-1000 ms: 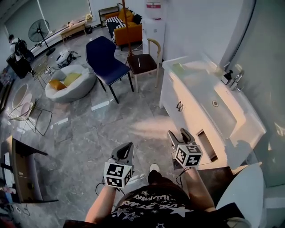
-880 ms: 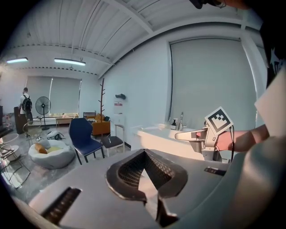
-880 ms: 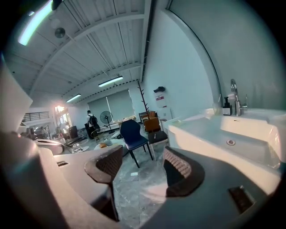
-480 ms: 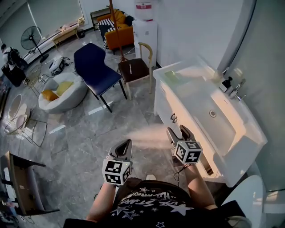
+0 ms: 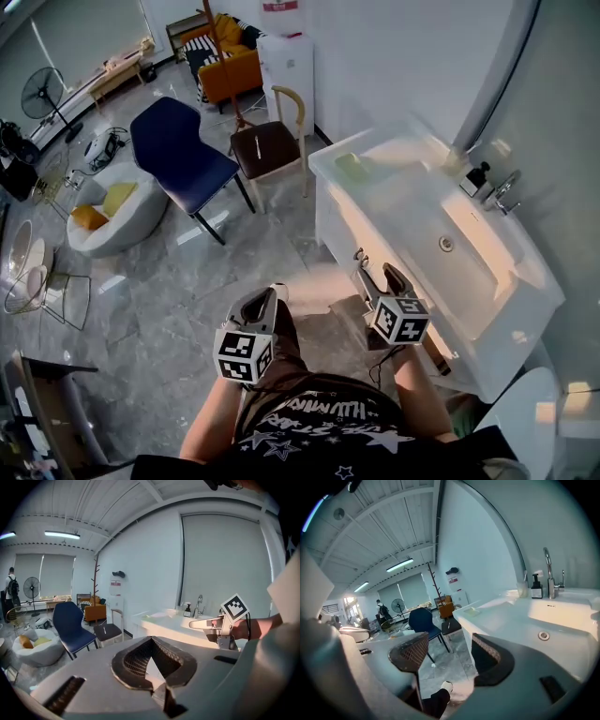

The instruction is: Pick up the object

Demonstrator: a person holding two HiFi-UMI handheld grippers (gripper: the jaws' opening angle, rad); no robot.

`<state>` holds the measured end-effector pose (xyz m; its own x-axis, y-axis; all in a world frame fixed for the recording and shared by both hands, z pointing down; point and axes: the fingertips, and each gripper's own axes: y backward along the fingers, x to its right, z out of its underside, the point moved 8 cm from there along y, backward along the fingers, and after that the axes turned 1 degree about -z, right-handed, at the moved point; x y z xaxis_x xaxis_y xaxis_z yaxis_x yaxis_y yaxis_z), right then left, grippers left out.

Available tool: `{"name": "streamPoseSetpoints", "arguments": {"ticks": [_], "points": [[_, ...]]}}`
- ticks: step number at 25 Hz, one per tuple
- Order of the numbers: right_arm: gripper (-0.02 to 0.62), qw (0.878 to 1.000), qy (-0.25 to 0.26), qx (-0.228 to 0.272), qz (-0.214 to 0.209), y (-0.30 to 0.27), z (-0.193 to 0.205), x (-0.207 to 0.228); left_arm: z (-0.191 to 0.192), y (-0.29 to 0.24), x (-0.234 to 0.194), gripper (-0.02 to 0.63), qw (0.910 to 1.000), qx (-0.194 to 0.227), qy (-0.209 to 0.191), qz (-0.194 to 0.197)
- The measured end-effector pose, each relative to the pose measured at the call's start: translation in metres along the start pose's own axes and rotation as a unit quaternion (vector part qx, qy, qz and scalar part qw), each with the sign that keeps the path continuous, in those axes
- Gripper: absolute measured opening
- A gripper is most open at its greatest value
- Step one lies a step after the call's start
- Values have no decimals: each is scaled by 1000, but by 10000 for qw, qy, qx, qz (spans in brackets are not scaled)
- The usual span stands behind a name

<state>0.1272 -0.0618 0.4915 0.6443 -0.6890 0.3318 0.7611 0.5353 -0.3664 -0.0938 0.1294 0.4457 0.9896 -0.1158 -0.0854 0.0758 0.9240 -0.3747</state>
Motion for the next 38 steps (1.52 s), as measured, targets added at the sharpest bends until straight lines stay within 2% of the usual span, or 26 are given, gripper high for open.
{"name": "streamPoseSetpoints", "arguments": {"ticks": [5,9,17,22,28,34,38], "points": [[282,9985,-194,114,495,-48,-23,21,-34,-72,-39,15,9987,34,-214,451],[282,9944,-416,172,961,-99,-44,33,-62,-149,-79,15,9957,-27,-316,870],[282,9801,-834,297,1779,-186,-97,48,-126,-281,-132,15,9800,-370,-614,1857],[282,9676,-1099,273,2256,-226,-115,62,-153,-347,-145,15,9661,-522,-819,2394],[282,9528,-1372,102,2707,-272,-123,86,-165,-410,-152,15,9512,-731,-940,2847],[258,9380,-1590,-200,3073,-305,-127,111,-167,-460,-151,15,9381,-1013,-1028,3150],[243,9339,-1667,-427,3136,-316,-124,122,-165,-480,-142,15,9310,-1162,-1094,3284]]}}
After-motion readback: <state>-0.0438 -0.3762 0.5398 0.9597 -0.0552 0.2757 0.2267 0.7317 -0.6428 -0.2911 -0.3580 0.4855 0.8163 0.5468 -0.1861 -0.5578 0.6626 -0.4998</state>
